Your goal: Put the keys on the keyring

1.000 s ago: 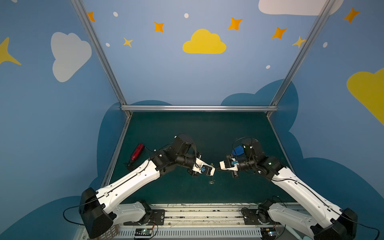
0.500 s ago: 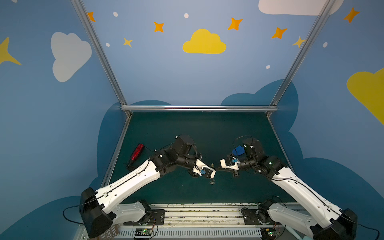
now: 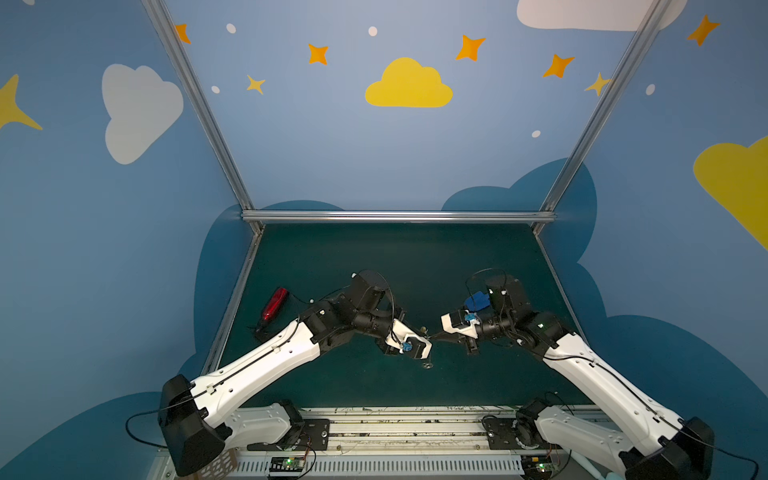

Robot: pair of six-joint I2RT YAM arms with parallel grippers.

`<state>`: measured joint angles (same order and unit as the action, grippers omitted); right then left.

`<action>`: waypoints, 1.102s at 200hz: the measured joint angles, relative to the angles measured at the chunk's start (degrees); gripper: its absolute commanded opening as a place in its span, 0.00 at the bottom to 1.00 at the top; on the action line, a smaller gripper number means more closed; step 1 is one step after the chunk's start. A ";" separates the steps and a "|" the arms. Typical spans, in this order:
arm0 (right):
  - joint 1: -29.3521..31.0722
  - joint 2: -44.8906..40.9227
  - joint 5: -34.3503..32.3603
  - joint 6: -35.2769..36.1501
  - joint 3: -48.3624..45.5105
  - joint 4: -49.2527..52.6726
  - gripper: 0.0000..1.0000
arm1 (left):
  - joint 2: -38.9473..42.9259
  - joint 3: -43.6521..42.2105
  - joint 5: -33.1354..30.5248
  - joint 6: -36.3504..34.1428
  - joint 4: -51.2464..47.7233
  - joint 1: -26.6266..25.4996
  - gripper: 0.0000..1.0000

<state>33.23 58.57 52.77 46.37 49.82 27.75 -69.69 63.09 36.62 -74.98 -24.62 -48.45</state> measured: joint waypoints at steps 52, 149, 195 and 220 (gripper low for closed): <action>-0.66 -0.11 0.63 -2.05 -0.07 -1.77 0.00 | 0.63 -0.11 -1.03 -0.09 0.61 0.00 0.03; -2.38 -0.11 2.64 -3.76 -0.37 -3.45 0.00 | 0.92 -0.42 -2.49 -1.11 1.62 0.00 0.03; -2.67 -1.01 2.29 -4.00 -1.20 -4.96 0.00 | 0.90 -0.42 -2.91 -1.09 1.36 0.00 0.03; -2.78 -1.33 2.10 -4.00 -1.38 -5.70 0.00 | 0.87 -0.42 -3.10 -1.05 1.25 0.00 0.03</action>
<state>30.46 57.23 54.87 42.37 48.45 22.04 -68.82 62.67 33.52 -76.03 -23.38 -48.45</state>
